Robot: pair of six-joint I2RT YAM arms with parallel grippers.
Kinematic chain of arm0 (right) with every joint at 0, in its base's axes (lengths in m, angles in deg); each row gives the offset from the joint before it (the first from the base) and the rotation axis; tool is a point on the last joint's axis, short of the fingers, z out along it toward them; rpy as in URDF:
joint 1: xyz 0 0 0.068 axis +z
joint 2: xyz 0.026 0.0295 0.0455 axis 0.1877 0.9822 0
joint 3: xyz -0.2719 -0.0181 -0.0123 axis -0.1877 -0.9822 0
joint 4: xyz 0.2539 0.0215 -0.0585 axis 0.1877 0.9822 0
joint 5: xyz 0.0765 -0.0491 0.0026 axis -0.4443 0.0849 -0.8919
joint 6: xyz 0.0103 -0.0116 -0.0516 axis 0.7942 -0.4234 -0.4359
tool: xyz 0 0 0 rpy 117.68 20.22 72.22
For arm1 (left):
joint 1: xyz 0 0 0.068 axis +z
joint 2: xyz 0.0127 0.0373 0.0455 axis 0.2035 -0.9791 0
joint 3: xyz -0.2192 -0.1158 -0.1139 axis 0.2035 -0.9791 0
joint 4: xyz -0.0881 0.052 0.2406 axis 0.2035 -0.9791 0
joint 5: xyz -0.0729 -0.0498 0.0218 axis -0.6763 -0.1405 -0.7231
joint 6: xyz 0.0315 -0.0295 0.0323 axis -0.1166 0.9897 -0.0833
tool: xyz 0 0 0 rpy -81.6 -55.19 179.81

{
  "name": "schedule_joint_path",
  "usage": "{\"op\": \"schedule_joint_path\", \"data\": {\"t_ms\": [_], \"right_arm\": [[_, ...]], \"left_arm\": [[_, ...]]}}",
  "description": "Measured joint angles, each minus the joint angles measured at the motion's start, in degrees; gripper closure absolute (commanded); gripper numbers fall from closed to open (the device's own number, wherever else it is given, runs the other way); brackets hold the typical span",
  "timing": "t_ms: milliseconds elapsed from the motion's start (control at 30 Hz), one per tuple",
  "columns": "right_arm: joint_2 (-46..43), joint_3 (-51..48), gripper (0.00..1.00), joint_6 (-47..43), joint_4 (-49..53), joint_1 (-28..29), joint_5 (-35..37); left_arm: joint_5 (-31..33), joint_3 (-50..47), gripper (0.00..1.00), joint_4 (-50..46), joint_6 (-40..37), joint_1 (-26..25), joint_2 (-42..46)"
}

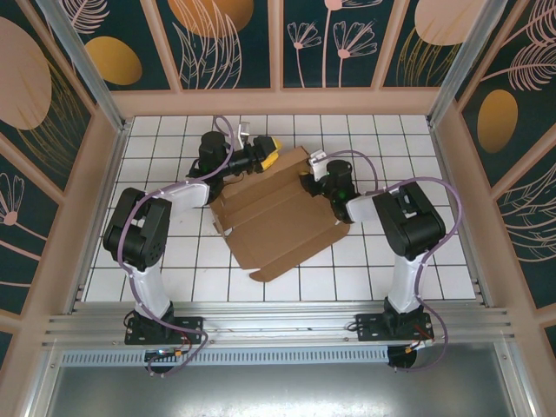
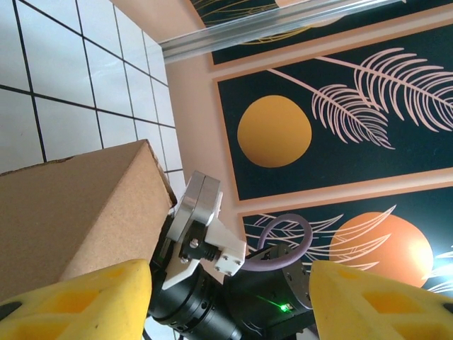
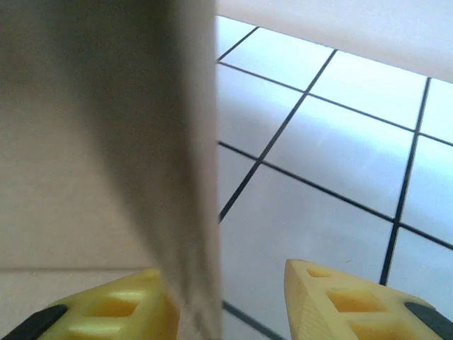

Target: Fold the paper box

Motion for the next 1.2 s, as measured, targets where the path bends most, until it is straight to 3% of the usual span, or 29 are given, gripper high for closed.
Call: {"op": "schedule_joint_path", "data": {"t_ms": [233, 400, 600, 700, 967, 1067, 1200], "right_arm": [[-0.39, -1.33, 0.69, 1.25, -2.75, -0.81, -1.6], [-0.42, -0.44, 0.82, 1.75, -2.97, -1.2, -3.15], [-0.37, 1.22, 0.73, 1.4, -2.99, -1.2, -4.72], [0.13, 2.43, 0.73, 1.4, -3.02, -1.14, -5.16], [1.68, 4.31, 0.97, 0.33, -2.67, -1.09, -5.46], [1.64, 3.87, 1.0, 0.13, -3.23, -0.92, -4.5], [-0.59, -0.59, 1.0, 0.48, -6.32, 0.26, -0.24]], "left_arm": [[-0.02, 0.68, 0.4, -1.55, -0.98, 0.02, 0.0], [-0.04, 1.16, 0.41, -2.56, -1.75, 0.0, -0.02], [-0.13, 2.43, 0.42, -5.03, -3.06, 0.0, -0.11], [-0.48, 2.86, 0.42, -5.99, -3.41, 0.02, -0.28], [-0.66, 3.8, 0.43, -7.74, -4.61, 0.0, -0.44], [0.0, 5.27, 0.42, -11.23, -6.62, 0.0, -0.33], [5.29, 8.09, 0.4, -22.82, -13.09, -0.33, 2.38]]}}
